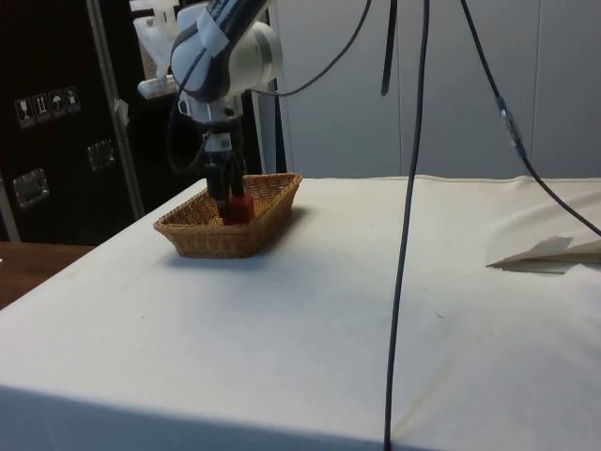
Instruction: Pick up the cube and place it into the basket.
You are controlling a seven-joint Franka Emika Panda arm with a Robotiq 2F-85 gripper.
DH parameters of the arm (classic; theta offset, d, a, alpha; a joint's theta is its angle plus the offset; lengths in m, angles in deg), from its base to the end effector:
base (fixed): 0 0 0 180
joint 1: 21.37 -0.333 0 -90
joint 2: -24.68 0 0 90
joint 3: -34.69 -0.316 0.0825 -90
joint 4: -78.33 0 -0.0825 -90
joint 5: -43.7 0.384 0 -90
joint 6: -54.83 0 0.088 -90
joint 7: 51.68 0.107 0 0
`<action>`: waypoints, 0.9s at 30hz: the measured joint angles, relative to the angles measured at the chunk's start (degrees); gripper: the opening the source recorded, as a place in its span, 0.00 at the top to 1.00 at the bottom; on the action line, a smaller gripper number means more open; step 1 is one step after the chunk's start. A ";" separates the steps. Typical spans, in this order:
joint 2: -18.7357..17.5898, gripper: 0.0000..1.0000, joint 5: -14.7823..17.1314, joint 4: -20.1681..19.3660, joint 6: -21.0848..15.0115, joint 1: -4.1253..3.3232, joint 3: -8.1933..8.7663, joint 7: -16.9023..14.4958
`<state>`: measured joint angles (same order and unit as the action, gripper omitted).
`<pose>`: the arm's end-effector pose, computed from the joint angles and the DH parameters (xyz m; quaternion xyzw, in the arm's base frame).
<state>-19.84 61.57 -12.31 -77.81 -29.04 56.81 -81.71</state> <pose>0.6871 -0.1316 0.2059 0.9963 0.0826 0.0044 0.0213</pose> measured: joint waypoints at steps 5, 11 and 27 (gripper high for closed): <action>1.49 0.00 -0.11 0.00 1.49 -0.17 0.23 0.00; 2.46 0.00 -0.17 0.00 2.23 -0.29 0.40 0.00; 3.61 0.00 -0.17 0.11 2.64 -0.40 0.57 0.00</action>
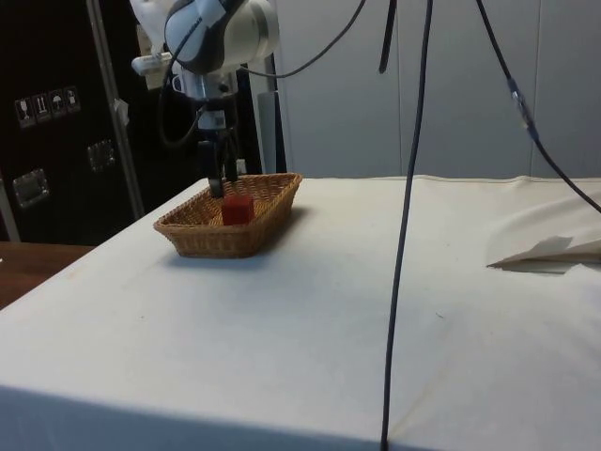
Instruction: Pick up the cube and place it into the basket.
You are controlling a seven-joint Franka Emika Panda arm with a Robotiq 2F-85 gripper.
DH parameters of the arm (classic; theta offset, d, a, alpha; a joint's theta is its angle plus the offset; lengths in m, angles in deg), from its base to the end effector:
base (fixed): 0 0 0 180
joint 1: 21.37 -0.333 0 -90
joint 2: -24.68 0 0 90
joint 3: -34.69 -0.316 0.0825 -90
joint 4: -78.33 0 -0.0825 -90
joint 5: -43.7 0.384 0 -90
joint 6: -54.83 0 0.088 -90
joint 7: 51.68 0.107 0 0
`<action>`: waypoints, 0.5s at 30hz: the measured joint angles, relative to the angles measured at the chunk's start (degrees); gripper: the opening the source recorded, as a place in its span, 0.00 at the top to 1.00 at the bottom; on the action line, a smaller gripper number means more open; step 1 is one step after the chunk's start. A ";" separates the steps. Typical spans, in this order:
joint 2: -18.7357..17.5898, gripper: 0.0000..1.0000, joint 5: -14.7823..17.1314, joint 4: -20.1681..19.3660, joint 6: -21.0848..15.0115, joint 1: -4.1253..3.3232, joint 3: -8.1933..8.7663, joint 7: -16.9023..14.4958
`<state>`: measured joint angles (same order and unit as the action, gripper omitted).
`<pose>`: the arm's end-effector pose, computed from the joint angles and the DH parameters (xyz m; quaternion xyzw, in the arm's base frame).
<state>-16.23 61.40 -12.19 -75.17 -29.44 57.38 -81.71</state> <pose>0.6899 -0.1300 0.2459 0.9963 0.0829 0.0157 0.0144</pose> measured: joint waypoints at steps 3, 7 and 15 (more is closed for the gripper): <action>0.23 0.00 0.00 0.00 0.23 0.00 0.06 0.00; 1.32 0.00 -0.17 0.34 1.66 -0.11 0.40 -0.06; 3.90 0.00 -1.15 0.40 4.30 -0.29 0.74 -0.40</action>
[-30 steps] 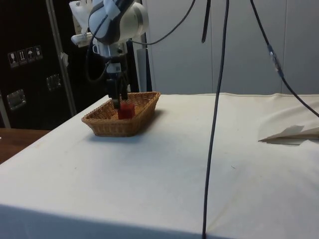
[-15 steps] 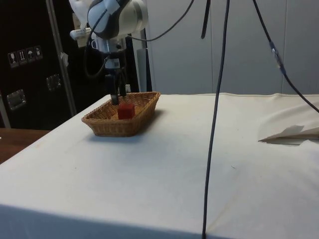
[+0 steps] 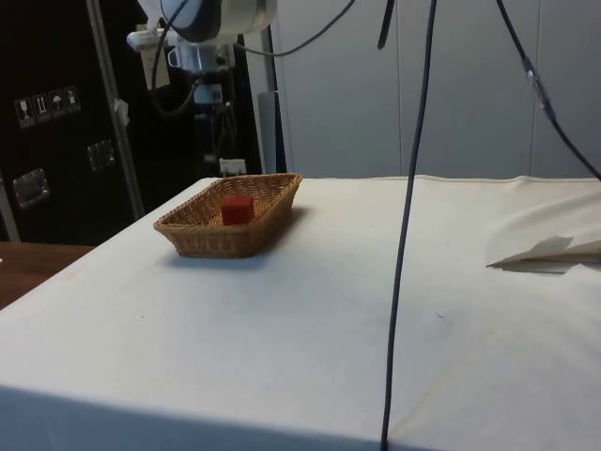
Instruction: Pick up the cube and place it into the basket.
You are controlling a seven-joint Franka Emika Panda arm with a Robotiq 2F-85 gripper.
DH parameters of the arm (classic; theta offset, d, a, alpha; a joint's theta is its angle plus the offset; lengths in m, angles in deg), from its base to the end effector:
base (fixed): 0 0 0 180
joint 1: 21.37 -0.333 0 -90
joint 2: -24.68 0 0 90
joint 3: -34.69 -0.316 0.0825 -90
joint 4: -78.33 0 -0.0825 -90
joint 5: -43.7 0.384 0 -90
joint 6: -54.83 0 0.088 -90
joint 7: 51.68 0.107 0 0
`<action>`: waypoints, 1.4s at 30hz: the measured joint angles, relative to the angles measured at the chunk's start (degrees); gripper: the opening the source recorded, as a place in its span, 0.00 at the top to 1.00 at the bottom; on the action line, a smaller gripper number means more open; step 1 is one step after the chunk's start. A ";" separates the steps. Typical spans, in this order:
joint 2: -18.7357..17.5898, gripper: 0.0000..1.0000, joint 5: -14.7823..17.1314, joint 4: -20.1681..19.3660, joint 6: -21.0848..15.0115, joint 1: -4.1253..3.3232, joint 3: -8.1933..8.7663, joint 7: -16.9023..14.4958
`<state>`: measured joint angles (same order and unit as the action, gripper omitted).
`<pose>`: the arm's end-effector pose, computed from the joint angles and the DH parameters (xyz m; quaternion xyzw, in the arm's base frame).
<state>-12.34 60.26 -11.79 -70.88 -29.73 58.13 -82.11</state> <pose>0.6882 -0.1309 0.2890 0.9958 0.0901 0.0158 0.0087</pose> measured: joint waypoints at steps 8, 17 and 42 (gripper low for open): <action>1.83 0.00 -0.52 0.00 1.55 -0.06 0.06 -0.29; 3.21 0.00 -0.63 -0.52 2.92 -0.17 0.11 -1.26; 10.31 0.00 -0.63 -9.40 -0.34 -2.12 -0.17 -3.72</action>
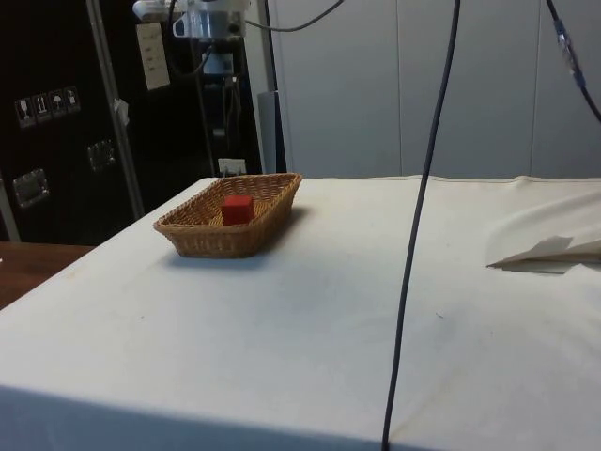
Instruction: Pick up the cube and place it into the basket.
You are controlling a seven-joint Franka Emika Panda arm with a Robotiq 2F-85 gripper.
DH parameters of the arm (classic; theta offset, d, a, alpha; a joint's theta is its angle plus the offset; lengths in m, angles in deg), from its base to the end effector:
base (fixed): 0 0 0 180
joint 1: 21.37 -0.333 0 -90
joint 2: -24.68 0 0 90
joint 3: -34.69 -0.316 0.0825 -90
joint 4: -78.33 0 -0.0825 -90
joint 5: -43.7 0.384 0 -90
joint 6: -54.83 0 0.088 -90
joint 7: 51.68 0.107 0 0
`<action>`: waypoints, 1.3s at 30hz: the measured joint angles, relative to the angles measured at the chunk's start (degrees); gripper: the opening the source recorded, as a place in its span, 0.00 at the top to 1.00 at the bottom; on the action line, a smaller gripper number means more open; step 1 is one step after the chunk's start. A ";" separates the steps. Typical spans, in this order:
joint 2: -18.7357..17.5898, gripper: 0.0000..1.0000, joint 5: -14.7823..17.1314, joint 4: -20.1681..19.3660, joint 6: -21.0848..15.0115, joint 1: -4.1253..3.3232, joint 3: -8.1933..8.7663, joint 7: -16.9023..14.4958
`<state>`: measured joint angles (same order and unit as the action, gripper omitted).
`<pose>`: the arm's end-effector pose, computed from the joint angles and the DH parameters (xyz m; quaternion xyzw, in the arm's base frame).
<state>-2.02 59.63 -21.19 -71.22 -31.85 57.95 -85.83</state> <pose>0.6536 -0.1118 0.3320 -0.9913 -0.1274 -0.0297 0.0144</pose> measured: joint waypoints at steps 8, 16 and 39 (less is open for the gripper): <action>0.92 0.00 0.00 -1.72 -1.43 -0.63 -0.29 0.06; 2.75 0.00 -1.43 -4.07 -2.92 -1.72 -0.46 0.00; 6.02 0.00 -4.64 -8.02 -5.04 -2.52 -2.46 -0.17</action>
<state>3.99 54.98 -29.21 -76.26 -34.37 55.49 -86.00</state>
